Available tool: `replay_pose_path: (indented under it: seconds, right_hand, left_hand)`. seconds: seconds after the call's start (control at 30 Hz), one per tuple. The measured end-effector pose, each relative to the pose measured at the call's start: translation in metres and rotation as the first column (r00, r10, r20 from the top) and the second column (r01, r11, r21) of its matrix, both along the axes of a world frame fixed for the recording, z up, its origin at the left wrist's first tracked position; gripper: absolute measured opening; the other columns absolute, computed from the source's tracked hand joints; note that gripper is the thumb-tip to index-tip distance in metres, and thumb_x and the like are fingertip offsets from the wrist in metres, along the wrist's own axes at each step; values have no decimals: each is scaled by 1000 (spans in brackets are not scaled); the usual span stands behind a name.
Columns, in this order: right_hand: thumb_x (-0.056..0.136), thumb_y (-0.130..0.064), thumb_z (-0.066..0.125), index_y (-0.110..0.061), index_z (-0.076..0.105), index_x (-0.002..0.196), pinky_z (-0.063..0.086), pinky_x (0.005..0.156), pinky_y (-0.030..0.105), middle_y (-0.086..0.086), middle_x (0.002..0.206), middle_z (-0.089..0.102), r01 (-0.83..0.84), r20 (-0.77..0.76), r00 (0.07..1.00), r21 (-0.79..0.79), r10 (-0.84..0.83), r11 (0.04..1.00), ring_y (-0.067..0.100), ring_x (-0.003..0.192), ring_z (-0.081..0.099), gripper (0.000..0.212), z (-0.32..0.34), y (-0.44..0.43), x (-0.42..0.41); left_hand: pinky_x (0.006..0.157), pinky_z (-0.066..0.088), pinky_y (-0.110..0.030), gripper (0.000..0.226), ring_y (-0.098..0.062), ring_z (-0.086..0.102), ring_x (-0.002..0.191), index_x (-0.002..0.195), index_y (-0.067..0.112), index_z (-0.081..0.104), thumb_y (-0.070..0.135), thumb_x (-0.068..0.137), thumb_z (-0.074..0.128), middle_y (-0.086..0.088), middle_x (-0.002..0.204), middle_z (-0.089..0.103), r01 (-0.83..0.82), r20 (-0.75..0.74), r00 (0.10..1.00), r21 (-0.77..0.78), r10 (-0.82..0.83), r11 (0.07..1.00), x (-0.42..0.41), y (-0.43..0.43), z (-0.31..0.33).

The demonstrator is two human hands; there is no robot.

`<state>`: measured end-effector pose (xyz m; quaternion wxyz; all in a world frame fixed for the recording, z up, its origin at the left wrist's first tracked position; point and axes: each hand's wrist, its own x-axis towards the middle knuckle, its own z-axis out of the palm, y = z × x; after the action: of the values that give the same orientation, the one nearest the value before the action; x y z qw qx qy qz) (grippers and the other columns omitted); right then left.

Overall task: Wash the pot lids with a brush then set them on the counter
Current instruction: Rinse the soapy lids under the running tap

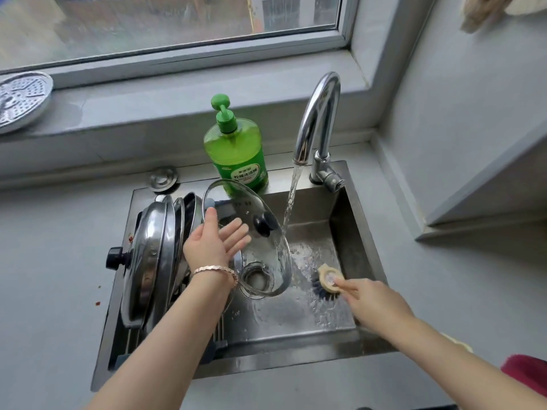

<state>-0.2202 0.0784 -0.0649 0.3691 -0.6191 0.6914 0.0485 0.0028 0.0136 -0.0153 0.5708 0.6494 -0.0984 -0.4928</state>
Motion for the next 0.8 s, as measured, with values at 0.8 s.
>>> replay_pose_path:
  seconds: [0.8]
  right_hand:
    - [91,-9,46,-18,52,94,29,41,23,0,62,42,876,633,273,148,-725,459,14,48,36,11,5,-168,31]
  left_hand:
    - [79,52,-54,28,-30,59,77,62,8,46,8,88,57,-13,72,59,360,330,862,132,-384,923,-10,-5,21]
